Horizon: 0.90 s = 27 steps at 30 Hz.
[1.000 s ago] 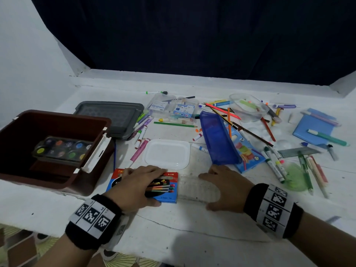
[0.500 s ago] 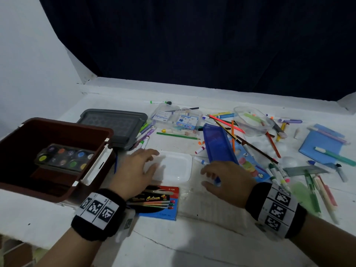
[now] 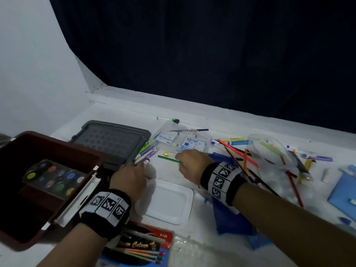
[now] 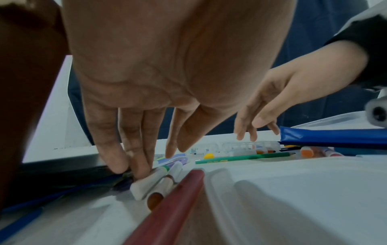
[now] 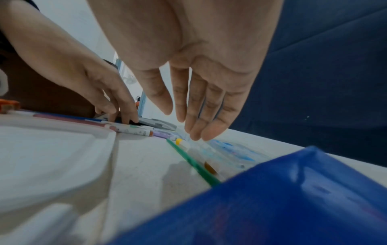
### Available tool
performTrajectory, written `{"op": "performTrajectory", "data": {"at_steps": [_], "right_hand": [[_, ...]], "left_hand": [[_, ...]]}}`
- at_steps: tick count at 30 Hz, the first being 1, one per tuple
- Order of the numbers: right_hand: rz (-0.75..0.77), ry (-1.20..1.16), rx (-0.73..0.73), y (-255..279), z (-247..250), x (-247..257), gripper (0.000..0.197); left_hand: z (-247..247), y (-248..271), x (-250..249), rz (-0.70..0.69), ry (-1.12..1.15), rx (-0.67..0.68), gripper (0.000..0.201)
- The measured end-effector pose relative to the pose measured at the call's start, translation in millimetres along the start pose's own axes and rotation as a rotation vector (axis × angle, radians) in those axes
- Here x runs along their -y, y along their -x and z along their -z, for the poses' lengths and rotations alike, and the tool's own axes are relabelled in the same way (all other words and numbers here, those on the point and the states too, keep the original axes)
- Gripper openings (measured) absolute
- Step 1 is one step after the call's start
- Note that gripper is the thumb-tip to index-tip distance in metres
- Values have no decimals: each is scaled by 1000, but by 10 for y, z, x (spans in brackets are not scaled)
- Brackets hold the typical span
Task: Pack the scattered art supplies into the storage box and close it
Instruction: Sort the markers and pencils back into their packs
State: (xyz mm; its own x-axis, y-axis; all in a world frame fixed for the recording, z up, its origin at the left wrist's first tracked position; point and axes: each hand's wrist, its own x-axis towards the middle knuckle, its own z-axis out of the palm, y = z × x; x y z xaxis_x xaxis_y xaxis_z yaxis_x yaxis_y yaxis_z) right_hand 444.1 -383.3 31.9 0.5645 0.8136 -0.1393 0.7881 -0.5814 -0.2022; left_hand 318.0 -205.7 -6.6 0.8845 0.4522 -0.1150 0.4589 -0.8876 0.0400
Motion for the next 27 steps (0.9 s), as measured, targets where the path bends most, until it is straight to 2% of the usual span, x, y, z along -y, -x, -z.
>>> {"op": "performTrajectory", "data": {"at_steps": [8, 13, 16, 19, 21, 23, 27], "right_hand": [[145, 140, 39, -532, -70, 70, 28], [79, 320, 82, -660, -87, 155, 29], [75, 357, 96, -670, -84, 153, 24], [56, 330, 70, -658, -71, 145, 30], [43, 283, 38, -618, -38, 154, 35], [37, 230, -55, -529, 6, 157, 35], [51, 105, -283, -157, 114, 171, 19]], "left_hand": [[37, -49, -26, -48, -34, 26, 39], [69, -85, -18, -60, 67, 43, 42], [74, -109, 5, -60, 141, 39, 42], [55, -125, 40, -58, 238, 18, 40], [60, -115, 47, -65, 299, -12, 39], [96, -85, 38, -100, 359, -66, 42], [246, 29, -17, -242, 477, -210, 56]]}}
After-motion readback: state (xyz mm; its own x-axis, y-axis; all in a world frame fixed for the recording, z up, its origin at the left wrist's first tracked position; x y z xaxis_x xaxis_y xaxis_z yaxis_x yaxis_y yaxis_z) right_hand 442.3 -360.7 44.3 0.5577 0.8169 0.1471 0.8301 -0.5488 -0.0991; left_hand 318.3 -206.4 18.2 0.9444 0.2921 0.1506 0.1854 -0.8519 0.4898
